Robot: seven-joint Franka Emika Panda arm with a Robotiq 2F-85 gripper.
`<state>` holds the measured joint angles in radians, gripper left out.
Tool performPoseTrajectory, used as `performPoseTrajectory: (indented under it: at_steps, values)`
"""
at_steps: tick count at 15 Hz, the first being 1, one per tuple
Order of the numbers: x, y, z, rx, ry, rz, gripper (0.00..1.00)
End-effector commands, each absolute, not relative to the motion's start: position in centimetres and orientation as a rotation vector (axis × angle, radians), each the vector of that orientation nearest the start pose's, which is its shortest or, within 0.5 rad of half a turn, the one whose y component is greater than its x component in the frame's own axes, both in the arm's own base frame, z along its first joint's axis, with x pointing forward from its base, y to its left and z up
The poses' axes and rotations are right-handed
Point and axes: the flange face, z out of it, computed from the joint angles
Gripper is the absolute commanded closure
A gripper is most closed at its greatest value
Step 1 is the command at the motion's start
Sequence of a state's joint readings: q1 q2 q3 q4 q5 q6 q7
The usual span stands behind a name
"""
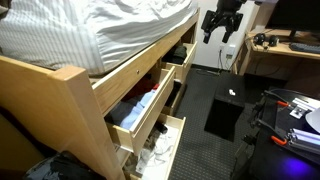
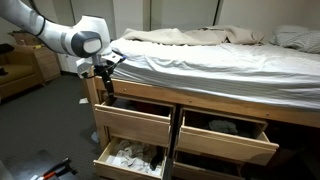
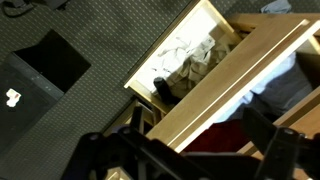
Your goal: Close the top left drawer and open the top right drawer
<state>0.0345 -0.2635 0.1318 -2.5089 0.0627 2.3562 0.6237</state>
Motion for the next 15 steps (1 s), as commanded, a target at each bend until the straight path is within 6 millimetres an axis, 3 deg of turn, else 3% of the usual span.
performPoseTrajectory:
  at_steps: [1, 3, 6, 8, 9, 10, 12, 15]
  values:
    - [45.9, 3.5, 36.1, -2.954, 1.064, -0.187, 0.0]
    - [46.2, -0.1, 34.2, -2.87, 1.241, -0.214, 0.0]
    - [46.4, -6.0, 29.6, -2.664, 1.409, -0.166, 0.0]
    - [46.7, -8.9, 27.4, -2.536, 1.503, -0.147, 0.0]
    - [47.2, -9.5, 28.4, -2.475, 1.502, -0.125, 0.0]
    - [46.3, -8.5, 28.2, -2.547, 1.488, -0.128, 0.0]
    - [46.4, -9.3, 27.6, -2.546, 1.492, -0.116, 0.0]
    - [46.6, -8.6, 27.9, -2.545, 1.487, -0.121, 0.0]
